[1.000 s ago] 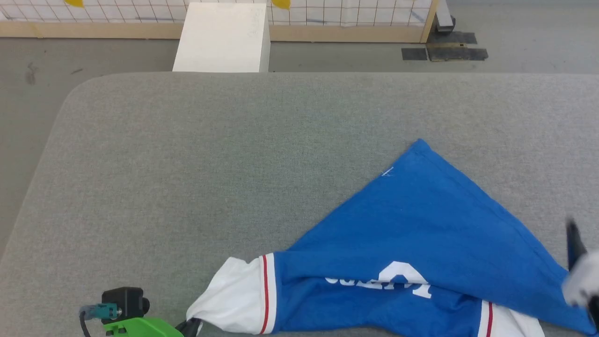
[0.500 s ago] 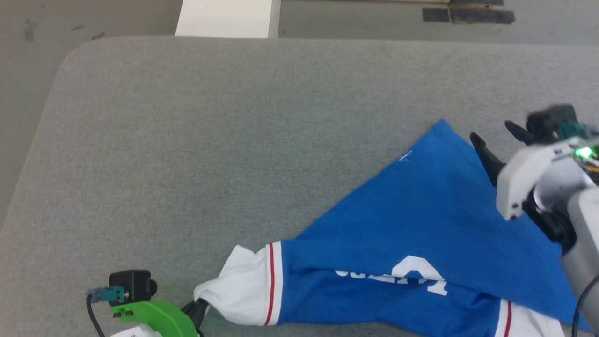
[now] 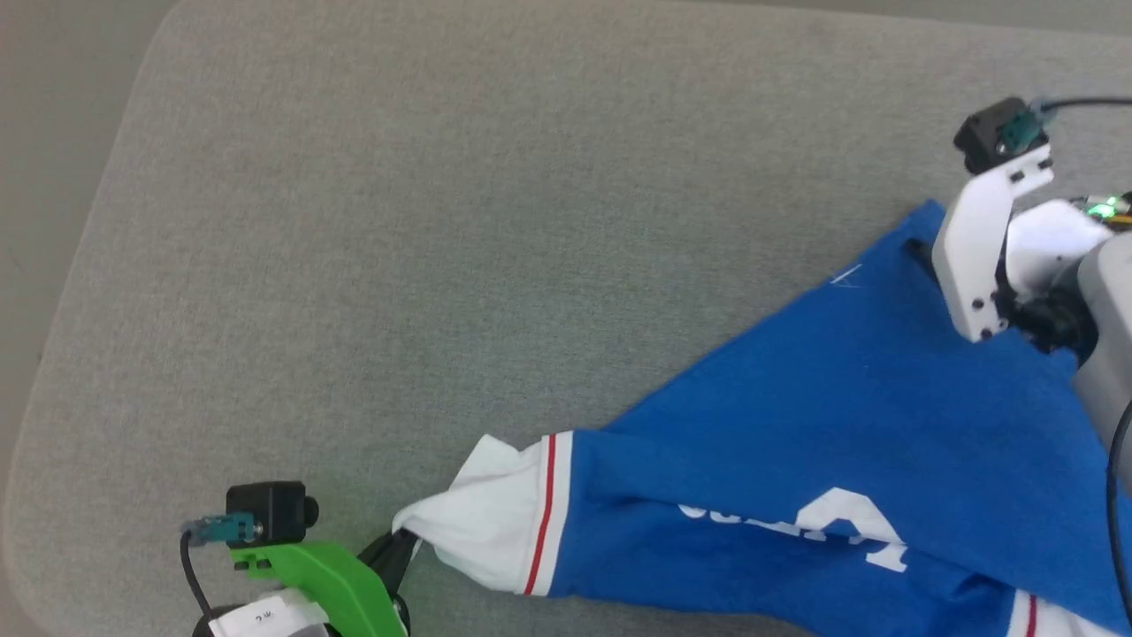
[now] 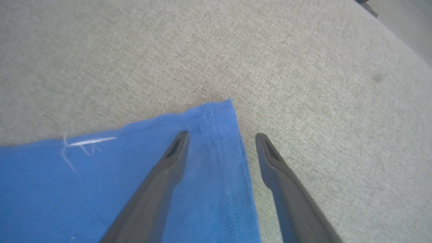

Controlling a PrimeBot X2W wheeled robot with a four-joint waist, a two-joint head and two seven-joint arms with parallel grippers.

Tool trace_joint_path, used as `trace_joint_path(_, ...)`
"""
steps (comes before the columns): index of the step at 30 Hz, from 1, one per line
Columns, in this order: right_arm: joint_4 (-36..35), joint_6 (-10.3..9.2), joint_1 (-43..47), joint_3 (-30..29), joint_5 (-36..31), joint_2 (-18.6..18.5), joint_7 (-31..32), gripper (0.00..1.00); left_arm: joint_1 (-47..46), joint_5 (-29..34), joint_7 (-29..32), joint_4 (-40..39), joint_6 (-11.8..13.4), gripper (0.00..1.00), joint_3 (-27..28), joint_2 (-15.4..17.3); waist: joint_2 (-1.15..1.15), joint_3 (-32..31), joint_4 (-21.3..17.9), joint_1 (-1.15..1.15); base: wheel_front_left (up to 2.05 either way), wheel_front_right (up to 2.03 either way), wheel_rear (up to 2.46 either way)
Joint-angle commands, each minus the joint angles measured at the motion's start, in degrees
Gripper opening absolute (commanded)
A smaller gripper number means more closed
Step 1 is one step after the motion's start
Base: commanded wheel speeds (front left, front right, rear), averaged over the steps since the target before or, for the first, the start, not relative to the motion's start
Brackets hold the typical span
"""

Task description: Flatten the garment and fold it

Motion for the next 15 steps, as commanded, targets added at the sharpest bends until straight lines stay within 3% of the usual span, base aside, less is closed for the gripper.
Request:
trace_joint_path(1,0.7,-0.09,-1.7,0.0,0.1,0.0,1.1,1.00,-1.2,-0.6,-0.5,0.6,-0.4,0.00,0.0,-0.3,0.35,2.1,1.6,0.00,0.00,0.00,0.00)
trace_joint_path(5,3.3,-0.09,-4.1,-0.1,-0.3,0.5,7.1,1.00,-2.3,-0.6,-1.1,1.4,-0.8,0.00,-0.3,-0.6,0.35,3.9,2.2,0.00,0.00,0.00,0.00)
trace_joint_path(6,3.8,-0.09,-4.3,-0.2,-0.3,0.7,8.6,0.81,-2.4,-0.6,-1.2,1.5,-0.8,0.00,-0.3,-0.6,0.35,3.9,2.3,0.00,0.00,0.00,0.00)
trace_joint_path(7,4.4,-0.09,-4.4,-0.3,-0.3,0.9,10.6,0.42,-2.5,-0.6,-1.3,1.6,-0.9,0.00,-0.3,-0.6,0.35,4.0,2.3,0.00,0.00,0.00,0.00)
trace_joint_path(8,4.6,-0.09,-4.4,-0.4,-0.3,1.1,11.9,0.29,-2.5,-0.6,-1.4,1.7,-0.9,0.00,-0.4,-0.6,0.35,4.1,2.3,0.00,0.00,0.00,0.00)
trace_joint_path(9,4.7,-0.09,-4.3,-0.7,-0.4,1.3,13.5,0.09,-2.6,-0.6,-1.4,1.8,-0.9,0.00,-0.4,-0.6,0.35,4.1,2.2,0.00,0.00,0.00,0.00)
trace_joint_path(10,4.7,-0.09,-4.0,-0.9,-0.5,1.5,14.6,0.00,-2.5,-0.6,-1.5,1.9,-0.8,0.00,-0.4,-0.7,0.35,4.0,2.1,0.00,0.00,0.00,0.00)
trace_joint_path(13,3.5,-0.09,-2.8,-1.8,-1.1,2.0,15.9,0.00,-2.5,-0.6,-1.4,2.1,-0.6,0.00,-0.4,-0.6,0.35,3.4,1.7,0.00,0.00,0.00,0.00)
trace_joint_path(15,1.3,-0.09,-1.6,-2.6,-1.3,2.1,12.5,0.00,-2.5,-0.7,-1.3,2.2,-0.6,0.00,-0.5,-0.6,0.35,2.7,1.5,0.00,0.00,0.00,0.00)
